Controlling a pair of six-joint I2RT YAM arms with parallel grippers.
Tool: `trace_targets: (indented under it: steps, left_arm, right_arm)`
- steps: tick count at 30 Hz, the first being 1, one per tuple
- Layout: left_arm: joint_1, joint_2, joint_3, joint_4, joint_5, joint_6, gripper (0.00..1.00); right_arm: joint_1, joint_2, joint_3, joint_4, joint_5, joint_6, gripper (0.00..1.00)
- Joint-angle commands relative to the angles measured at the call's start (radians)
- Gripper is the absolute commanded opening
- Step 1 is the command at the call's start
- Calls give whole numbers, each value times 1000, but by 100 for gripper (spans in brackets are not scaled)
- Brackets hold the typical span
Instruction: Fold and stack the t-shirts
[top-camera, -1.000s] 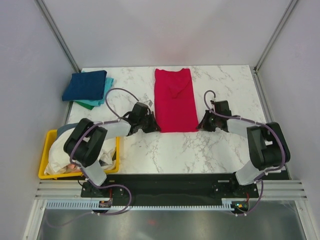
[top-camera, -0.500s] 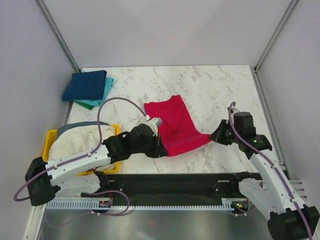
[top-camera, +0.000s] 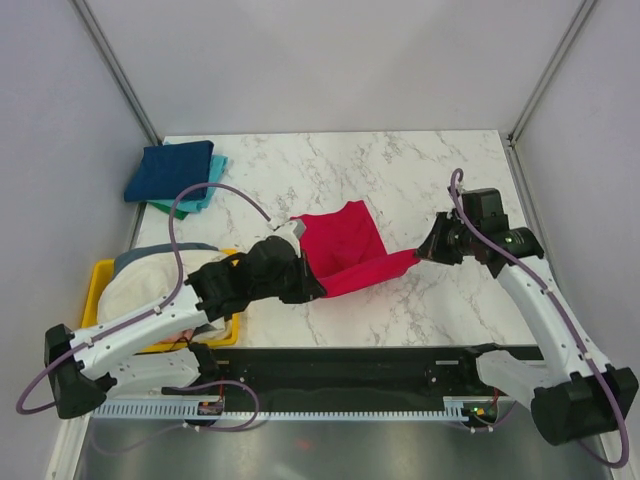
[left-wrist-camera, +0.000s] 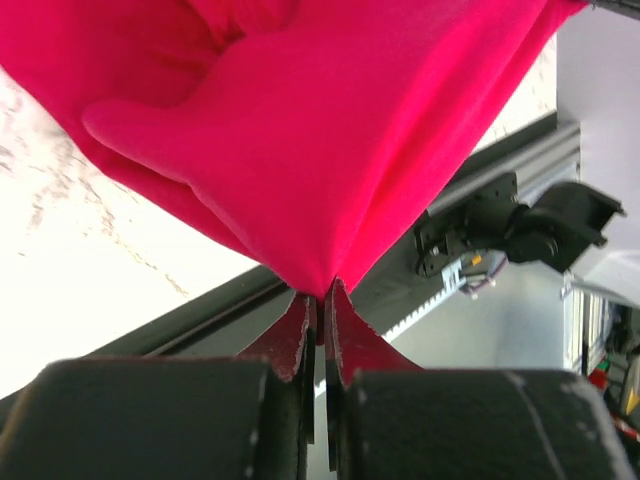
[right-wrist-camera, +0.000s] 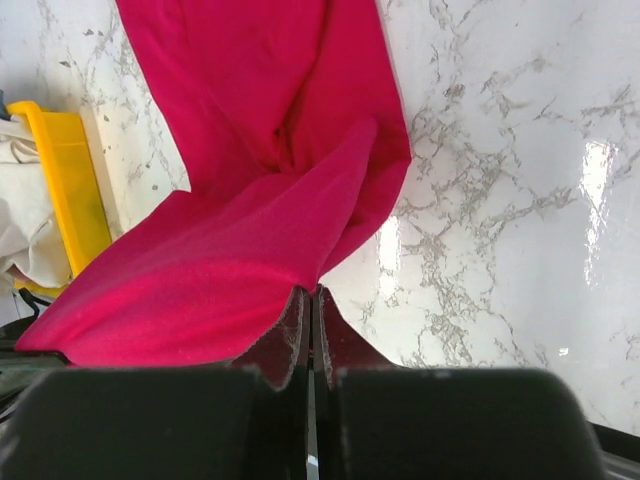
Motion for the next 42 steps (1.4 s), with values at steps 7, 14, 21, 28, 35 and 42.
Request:
trace_targets:
  steps: [7,14,21,28,35,42]
  left_arm:
    - [151,68,71,-117,1,60,2]
    - [273,139,111,-109,33,169,2]
    - [444,277,188,-74,114,282,2]
    - [599,548,335,-42,205,365,2]
    - [740,835,502,-19,310,388,19]
    - [792,972,676,-42,275,452,99]
  right_arm:
    - [-11,226,159,90,82,-93,0]
    - [-11,390,279,131,84,-105,0]
    - [-6,629,457,182,78,-79,0]
    - [6,875,671,199,81,-54,1]
    - [12,1166,1043,147,68,-57,59]
    - [1,1184,1126,134,62,-76,68]
